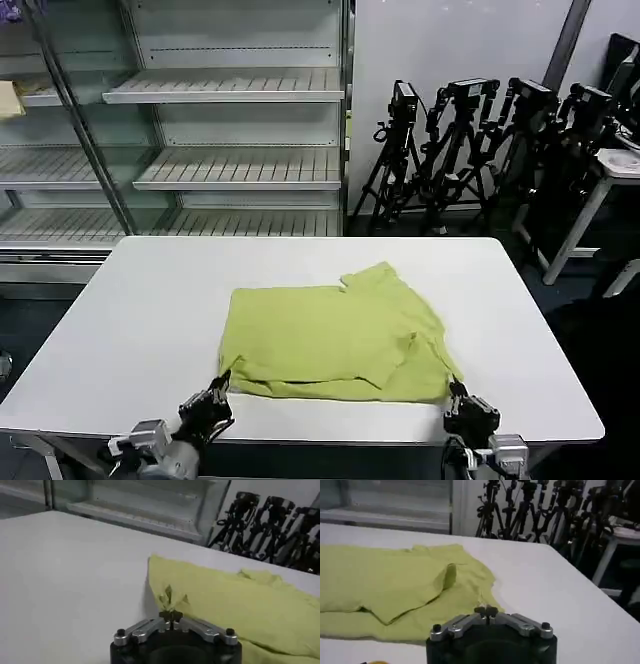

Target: Fold and organize the clothes.

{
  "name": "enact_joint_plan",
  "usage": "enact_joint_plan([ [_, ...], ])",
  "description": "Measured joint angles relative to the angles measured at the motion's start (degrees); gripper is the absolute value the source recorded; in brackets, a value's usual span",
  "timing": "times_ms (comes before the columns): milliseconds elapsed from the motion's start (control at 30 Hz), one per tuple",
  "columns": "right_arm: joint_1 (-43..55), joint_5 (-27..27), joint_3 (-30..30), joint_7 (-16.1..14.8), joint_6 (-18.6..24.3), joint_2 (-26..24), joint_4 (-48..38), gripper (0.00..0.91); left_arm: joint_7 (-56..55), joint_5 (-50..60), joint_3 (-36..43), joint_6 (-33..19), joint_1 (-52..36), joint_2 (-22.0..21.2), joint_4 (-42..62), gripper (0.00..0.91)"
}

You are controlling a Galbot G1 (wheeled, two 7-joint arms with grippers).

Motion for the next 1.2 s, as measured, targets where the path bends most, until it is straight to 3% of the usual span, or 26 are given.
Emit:
enact_joint_plan([
  [133,-2.2,-0.3,0.8,-0.1,0.2,0.3,0.9,0.000,-0.2,0.6,-0.2,0.2,2.3,0.0,-1.6,0.040],
  [167,-2.7,-0.5,0.9,-0.2,0.1,0.3,1.0,0.282,-0.2,0.7,-0.3,0.2,2.9,0.1,-1.9,0.050],
  [200,-3.0,-0.7,0.9,-0.3,0.1,0.4,1.1,0.605,-0.2,0.8,-0.3,0.2,3.5,0.0,-2.2,0.262],
  [233,-3.3,-0.9,0.9,-0.5,0.1,0.5,1.3,0.907,-0.2,0.9,-0.3,0.3,4.0,0.1,-2.5,0.756],
  [267,-3.5,-1.2,0.9,-0.7,0.1,0.6,1.4,0.907,-0.2,1.0,-0.3,0.4,4.4,0.1,-2.8,0.907],
  [800,0.1,-0.1,3.0,-2.6,3.6,0.0,3.8,0.907,0.4,1.5,-2.9,1.6,7.0,1.4,-8.2,0.907],
  [1200,17.2,2.1,-3.7,-0.4,-0.8,1.2,-4.9,0.907,-1.6,-1.2,-3.1,2.5,-1.7,5.1,-4.7,0.907],
])
